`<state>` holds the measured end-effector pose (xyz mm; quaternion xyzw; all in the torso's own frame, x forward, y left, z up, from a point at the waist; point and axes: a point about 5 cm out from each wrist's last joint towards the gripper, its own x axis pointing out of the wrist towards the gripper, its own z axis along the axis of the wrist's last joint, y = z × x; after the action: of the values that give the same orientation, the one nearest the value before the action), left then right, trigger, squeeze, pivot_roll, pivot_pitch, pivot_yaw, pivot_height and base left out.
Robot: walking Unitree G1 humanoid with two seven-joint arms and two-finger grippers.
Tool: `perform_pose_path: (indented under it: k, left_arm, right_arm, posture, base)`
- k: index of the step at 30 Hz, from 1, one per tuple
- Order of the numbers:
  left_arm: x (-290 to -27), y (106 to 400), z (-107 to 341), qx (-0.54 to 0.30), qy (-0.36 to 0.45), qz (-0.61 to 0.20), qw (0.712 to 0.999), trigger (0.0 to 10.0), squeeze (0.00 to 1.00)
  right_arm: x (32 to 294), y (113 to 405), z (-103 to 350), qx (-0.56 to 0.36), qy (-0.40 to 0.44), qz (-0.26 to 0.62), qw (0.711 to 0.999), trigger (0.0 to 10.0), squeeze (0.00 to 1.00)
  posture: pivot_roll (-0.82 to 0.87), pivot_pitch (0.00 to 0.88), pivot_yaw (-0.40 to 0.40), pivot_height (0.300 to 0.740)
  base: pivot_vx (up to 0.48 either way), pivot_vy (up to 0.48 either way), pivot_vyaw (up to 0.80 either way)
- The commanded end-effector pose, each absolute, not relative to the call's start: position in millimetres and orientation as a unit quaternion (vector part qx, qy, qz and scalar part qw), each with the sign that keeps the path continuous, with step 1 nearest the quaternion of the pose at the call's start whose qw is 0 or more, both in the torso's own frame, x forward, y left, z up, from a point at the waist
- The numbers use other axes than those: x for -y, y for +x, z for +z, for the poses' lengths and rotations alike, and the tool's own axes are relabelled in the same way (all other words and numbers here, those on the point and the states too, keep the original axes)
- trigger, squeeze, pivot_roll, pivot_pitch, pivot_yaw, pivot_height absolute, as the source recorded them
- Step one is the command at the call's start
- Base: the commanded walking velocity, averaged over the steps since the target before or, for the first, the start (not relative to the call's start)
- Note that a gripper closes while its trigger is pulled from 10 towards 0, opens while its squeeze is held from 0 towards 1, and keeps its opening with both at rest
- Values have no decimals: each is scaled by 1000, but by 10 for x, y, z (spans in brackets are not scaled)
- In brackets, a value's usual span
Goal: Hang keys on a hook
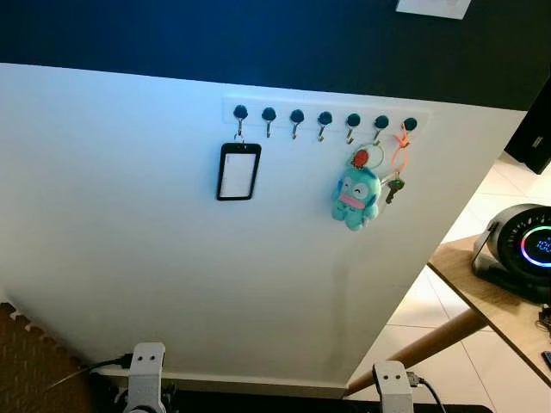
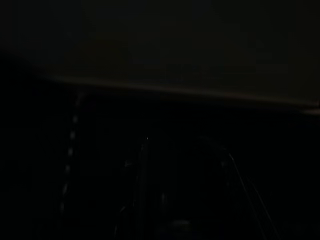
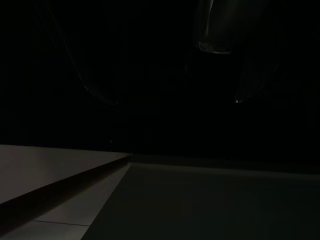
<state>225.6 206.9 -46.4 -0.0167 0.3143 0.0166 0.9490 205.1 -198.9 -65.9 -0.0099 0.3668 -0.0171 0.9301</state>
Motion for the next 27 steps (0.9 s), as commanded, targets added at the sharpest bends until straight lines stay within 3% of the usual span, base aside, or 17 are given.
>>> perform_pose_path:
  k: [1, 6, 8, 27]
  left_arm:
    - [-2072, 2284, -438, -296, -29, 28, 954, 10000, 0]
    - [-2060, 2292, -440, -297, -27, 20, 954, 10000, 0]
    - [-2035, 2251, -477, -311, 7, -4, 950, 10000, 0]
    - [-2021, 2190, -500, -303, 23, -26, 952, 10000, 0]
  right_arm:
    - [2017, 1994, -689, -376, -14, -19, 926, 10000, 0]
    - [2024, 1996, -687, -377, -16, -20, 926, 10000, 0]
    - [2018, 1995, -689, -378, -16, -18, 926, 10000, 0]
    - [1974, 1979, -701, -377, -12, -11, 926, 10000, 0]
  posture:
    - [81, 3, -77, 740]
    - [81, 0, -79, 740]
    - [81, 0, -80, 740]
    - [87, 7, -82, 740]
  base:
    - [0, 0, 0]
    - [0, 0, -104]
    - [0, 0, -800]
    - [0, 0, -800]
